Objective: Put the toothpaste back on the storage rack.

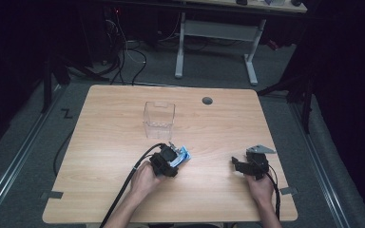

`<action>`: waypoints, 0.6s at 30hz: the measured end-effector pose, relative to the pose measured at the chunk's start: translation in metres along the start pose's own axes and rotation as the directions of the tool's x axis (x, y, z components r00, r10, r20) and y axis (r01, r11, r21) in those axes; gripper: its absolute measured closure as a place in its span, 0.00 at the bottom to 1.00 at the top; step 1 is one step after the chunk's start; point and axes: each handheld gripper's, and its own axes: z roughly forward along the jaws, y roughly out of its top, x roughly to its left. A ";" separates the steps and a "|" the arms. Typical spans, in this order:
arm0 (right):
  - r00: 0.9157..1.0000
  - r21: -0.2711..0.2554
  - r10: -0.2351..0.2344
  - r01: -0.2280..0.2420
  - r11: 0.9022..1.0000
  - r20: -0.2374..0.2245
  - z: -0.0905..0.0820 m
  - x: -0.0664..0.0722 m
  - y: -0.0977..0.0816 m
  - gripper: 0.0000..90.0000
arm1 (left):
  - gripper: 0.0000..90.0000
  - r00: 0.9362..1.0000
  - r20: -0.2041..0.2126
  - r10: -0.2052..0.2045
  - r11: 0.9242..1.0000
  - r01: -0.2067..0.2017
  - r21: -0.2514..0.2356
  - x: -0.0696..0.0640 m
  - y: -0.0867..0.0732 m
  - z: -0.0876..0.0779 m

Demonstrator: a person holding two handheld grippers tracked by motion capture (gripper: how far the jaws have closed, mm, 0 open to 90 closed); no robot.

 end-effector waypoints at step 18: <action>1.000 0.000 0.000 0.000 1.000 0.000 0.000 0.000 0.000 0.33 | 0.77 0.999 -0.001 0.049 0.998 -0.049 0.027 0.002 0.005 -0.003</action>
